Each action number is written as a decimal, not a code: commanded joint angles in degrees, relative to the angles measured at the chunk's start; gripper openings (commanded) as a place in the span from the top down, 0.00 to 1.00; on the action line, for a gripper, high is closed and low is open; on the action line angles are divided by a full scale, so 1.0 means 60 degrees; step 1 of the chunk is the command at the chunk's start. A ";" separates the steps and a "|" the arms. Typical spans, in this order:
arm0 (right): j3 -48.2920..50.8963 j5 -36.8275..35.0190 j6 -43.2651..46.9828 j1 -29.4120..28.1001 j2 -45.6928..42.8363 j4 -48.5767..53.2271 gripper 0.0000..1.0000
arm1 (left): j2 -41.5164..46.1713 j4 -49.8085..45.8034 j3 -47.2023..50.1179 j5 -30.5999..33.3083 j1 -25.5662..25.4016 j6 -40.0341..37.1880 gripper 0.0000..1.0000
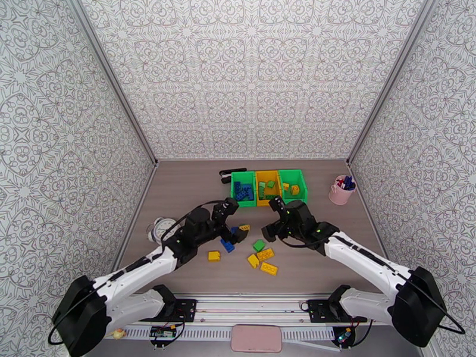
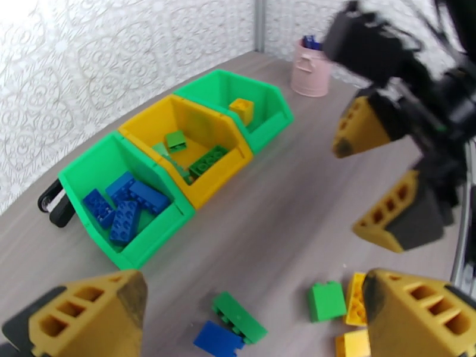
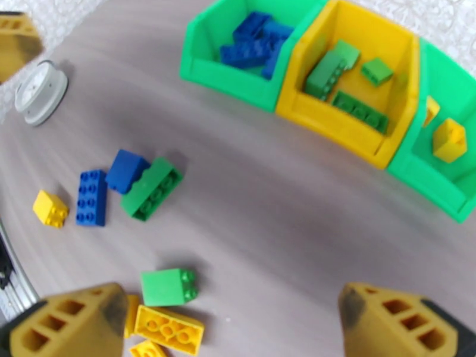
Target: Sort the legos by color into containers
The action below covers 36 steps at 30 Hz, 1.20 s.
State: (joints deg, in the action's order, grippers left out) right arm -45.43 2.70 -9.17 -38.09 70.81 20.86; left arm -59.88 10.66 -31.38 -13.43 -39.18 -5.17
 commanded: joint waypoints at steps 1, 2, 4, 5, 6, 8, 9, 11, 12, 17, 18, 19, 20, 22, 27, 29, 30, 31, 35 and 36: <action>-0.0335 -0.0423 -0.0587 -0.0498 0.0426 0.0415 0.03 | 0.0901 -0.0963 0.0532 -0.0727 -0.0113 -0.1078 0.00; -0.0385 -0.0494 -0.0699 -0.0643 0.0589 0.0488 0.03 | 0.1102 -0.1174 0.0608 -0.0789 -0.0124 -0.1198 0.00; -0.0590 -0.0696 -0.0918 -0.0936 0.1085 0.0750 0.03 | 0.1538 -0.1661 0.0750 -0.0961 -0.0161 -0.1484 0.00; -0.0703 -0.0800 -0.0996 -0.1060 0.1314 0.0874 0.03 | 0.1674 -0.1809 0.0785 -0.1083 -0.0179 -0.1623 0.00; -0.0829 -0.0930 -0.1074 -0.1219 0.1589 0.1002 0.03 | 0.1795 -0.1960 0.0844 -0.1192 -0.0221 -0.1785 0.00; -0.1095 -0.1081 -0.1123 -0.1459 0.2099 0.1201 0.03 | 0.1961 -0.2038 0.0961 -0.1218 -0.0345 -0.1953 0.00; -0.1247 -0.1115 -0.1122 -0.1566 0.2349 0.1286 0.03 | 0.2009 -0.2025 0.1028 -0.1224 -0.0402 -0.2014 0.00; -0.1507 -0.1109 -0.1061 -0.1721 0.2802 0.1441 0.03 | 0.2033 -0.1957 0.1122 -0.1190 -0.0468 -0.2026 0.00; -0.1639 -0.1064 -0.0991 -0.1797 0.3023 0.1507 0.02 | 0.2035 -0.1952 0.1135 -0.1170 -0.0480 -0.2024 0.00; -0.2035 -0.0917 -0.0752 -0.2042 0.3981 0.1592 0.02 | 0.2011 -0.1879 0.1195 -0.1066 -0.0502 -0.2006 0.00; -0.2099 -0.0907 -0.0793 -0.2048 0.4121 0.1617 0.03 | 0.2011 -0.1878 0.1206 -0.1047 -0.0502 -0.2021 0.00; -0.2165 -0.0925 -0.0834 -0.2057 0.4251 0.1642 0.04 | 0.2012 -0.1871 0.1206 -0.1031 -0.0501 -0.2024 0.00; -0.2212 -0.0981 -0.0911 -0.2055 0.4338 0.1637 0.06 | 0.2003 -0.1864 0.1219 -0.1036 -0.0505 -0.2046 0.00; -0.2283 -0.1126 -0.1037 -0.2058 0.4478 0.1652 0.12 | 0.1997 -0.1835 0.1241 -0.1014 -0.0501 -0.2046 0.00; -0.2389 -0.1304 -0.1244 -0.2056 0.4709 0.1766 0.27 | 0.1938 -0.1776 0.1275 -0.1031 -0.0516 -0.2068 0.00; -0.2444 -0.1343 -0.1312 -0.2053 0.4776 0.1820 0.32 | 0.1884 -0.1720 0.1288 -0.1054 -0.0522 -0.2068 0.00; -0.2453 -0.1355 -0.1331 -0.2051 0.4808 0.1836 0.34 | 0.1853 -0.1700 0.1274 -0.1072 -0.0517 -0.2064 0.00; -0.2474 -0.1385 -0.1363 -0.2055 0.4818 0.1851 0.36 | 0.1814 -0.1685 0.1278 -0.1088 -0.0516 -0.2068 0.00; -0.2470 -0.1514 -0.1420 -0.2049 0.4784 0.1852 0.47 | 0.1718 -0.1626 0.1273 -0.1114 -0.0529 -0.2068 0.00; -0.2464 -0.1539 -0.1430 -0.2053 0.4754 0.1858 0.49 | 0.1704 -0.1629 0.1273 -0.1122 -0.0529 -0.2062 0.00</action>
State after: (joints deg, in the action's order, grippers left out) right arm -58.76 -4.86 -17.19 -50.19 99.18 30.85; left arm -49.36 0.12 -24.51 -19.49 -41.91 -16.75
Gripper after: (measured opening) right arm 0.521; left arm 0.996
